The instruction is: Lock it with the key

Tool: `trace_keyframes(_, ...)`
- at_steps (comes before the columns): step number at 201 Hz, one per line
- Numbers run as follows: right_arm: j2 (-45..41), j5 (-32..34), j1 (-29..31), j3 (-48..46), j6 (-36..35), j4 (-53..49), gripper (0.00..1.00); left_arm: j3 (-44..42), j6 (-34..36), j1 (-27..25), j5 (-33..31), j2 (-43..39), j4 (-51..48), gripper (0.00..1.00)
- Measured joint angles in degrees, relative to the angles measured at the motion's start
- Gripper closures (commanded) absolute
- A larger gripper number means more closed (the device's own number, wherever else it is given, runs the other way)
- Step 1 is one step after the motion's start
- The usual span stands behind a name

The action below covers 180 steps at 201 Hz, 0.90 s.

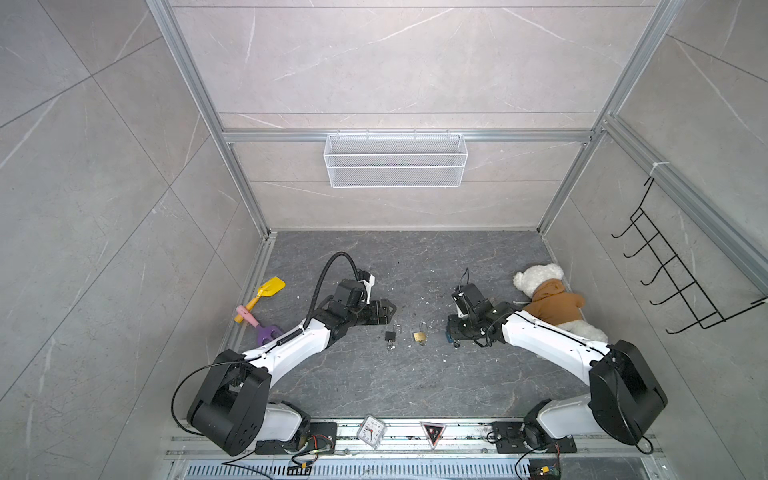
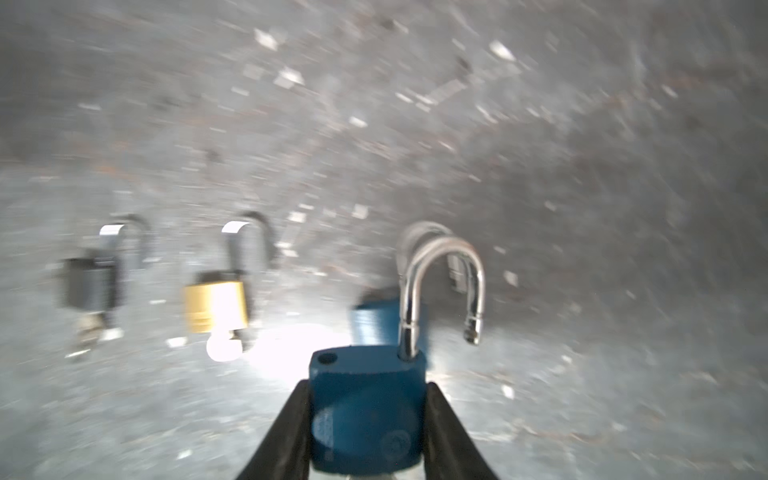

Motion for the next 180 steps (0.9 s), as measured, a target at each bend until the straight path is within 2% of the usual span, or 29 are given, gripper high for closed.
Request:
trace_keyframes(51, 3.3, -4.9, 7.2, 7.6, -3.6, 2.6, 0.82, 0.6, -2.8, -0.6, 2.4, 1.7, 2.8, 0.14)
trace_keyframes(103, 7.8, -7.6, 10.4, 10.7, -4.7, 4.9, 0.82, 0.7, -8.4, -0.7, 5.9, 2.4, 7.9, 0.19)
trace_keyframes(180, 8.5, -7.5, 13.1, 13.5, -4.9, 6.4, 0.82, 0.7, -13.4, -1.2, 10.4, 5.1, 12.4, 0.41)
